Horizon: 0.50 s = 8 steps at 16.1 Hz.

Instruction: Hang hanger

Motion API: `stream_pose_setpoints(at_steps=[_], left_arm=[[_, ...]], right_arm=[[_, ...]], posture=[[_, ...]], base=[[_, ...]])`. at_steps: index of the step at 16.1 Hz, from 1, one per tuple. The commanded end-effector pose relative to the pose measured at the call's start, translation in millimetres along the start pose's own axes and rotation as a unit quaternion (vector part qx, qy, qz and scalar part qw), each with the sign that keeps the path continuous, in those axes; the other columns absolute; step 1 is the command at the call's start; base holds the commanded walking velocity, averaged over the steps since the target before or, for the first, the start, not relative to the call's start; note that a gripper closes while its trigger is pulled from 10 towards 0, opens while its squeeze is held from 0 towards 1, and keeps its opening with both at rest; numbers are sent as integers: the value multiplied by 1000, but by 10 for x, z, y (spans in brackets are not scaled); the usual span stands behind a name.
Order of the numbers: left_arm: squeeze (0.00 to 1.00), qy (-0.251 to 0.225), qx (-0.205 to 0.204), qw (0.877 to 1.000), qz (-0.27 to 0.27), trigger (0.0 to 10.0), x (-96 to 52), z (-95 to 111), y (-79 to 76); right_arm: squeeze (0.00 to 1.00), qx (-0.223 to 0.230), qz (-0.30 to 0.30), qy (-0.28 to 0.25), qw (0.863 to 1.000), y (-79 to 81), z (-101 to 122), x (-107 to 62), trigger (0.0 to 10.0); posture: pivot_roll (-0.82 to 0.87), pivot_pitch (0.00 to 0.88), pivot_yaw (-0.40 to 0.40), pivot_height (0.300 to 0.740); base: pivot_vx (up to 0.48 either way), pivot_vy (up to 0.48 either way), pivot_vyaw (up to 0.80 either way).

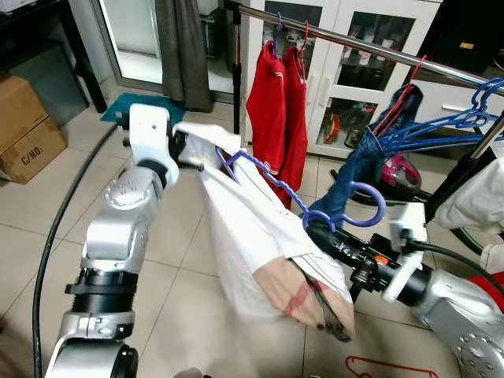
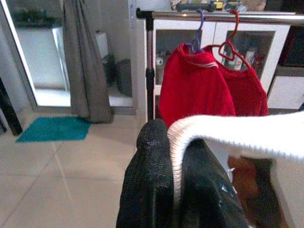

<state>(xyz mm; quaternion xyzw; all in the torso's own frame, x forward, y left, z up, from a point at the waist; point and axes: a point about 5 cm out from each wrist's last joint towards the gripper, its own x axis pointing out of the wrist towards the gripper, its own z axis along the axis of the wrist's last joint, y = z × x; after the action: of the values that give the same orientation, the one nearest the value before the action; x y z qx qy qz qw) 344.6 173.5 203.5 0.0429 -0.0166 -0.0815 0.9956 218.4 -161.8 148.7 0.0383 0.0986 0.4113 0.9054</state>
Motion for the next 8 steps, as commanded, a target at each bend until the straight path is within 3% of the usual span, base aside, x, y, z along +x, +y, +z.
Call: stream_pose_setpoints(at_steps=[1,2,3,7,8], left_arm=[[0,-19,37,998,39,0,-31,182,315],[0,-19,60,998,14,0,-23,227,285],[0,-17,66,998,3,0,-9,239,256],[0,-20,70,997,-18,0,63,238,147],[0,-20,92,995,-12,0,96,244,159]], right_arm=[[0,-42,-86,97,991,-228,-232,-145,10000],[0,-106,-89,146,980,-264,-296,-151,10000],[0,-139,-69,165,974,-229,-322,-140,10000],[0,-181,-22,126,975,-54,-246,-7,10000],[0,-188,-16,125,974,-30,-255,0,10000]], posture=[[13,47,13,740],[13,47,13,740],[15,47,11,740],[21,46,5,740],[17,44,7,740]], base=[[0,0,0],[0,0,0],[0,0,0],[0,0,0],[0,0,0]])
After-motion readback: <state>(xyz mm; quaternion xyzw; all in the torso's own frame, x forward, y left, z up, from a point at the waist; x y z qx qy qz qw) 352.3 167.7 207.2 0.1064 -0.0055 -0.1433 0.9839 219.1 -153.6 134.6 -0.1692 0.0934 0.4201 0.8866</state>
